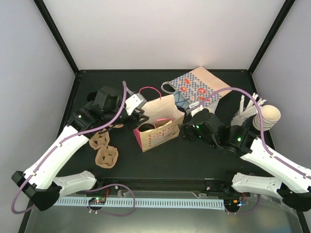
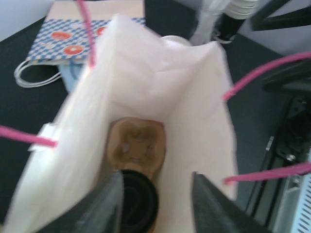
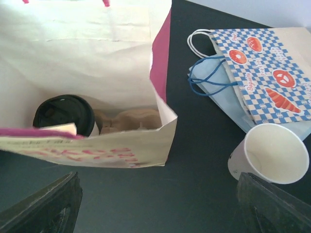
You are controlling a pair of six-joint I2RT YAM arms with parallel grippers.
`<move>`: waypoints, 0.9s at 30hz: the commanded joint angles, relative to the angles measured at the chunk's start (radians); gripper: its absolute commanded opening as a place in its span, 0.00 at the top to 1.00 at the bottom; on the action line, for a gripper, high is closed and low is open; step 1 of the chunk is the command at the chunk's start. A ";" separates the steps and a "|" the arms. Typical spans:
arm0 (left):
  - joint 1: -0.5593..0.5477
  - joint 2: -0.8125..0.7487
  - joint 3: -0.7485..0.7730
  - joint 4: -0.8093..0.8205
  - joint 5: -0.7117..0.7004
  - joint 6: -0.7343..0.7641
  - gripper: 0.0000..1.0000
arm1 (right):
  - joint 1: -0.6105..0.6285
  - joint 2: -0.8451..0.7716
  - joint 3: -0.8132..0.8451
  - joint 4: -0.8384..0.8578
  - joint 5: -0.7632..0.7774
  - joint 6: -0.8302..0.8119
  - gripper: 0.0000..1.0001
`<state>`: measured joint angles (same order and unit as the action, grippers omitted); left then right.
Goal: Pack the takeout coffee
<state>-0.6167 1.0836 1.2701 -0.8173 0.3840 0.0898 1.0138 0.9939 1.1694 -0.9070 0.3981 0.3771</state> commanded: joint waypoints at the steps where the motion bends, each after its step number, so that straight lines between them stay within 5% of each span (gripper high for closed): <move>1: -0.001 -0.007 0.064 -0.008 -0.148 -0.046 0.51 | -0.004 -0.010 0.036 -0.011 0.084 0.017 0.11; 8: 0.037 -0.017 0.077 0.004 -0.232 -0.059 0.29 | -0.019 -0.025 0.069 -0.019 0.084 -0.006 0.07; 18: 0.094 0.190 0.140 -0.034 -0.157 0.020 0.20 | -0.033 -0.024 0.107 -0.037 0.033 -0.033 0.05; 23: 0.094 0.291 0.189 -0.059 -0.209 0.036 0.31 | -0.035 -0.029 0.108 -0.033 0.013 -0.037 0.05; 27: 0.095 0.342 0.251 -0.113 -0.163 0.067 0.63 | -0.037 -0.030 0.099 -0.026 0.007 -0.035 0.05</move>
<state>-0.5293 1.3987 1.4246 -0.8677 0.1879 0.1085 0.9848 0.9798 1.2537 -0.9360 0.4164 0.3462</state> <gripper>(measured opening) 0.513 0.952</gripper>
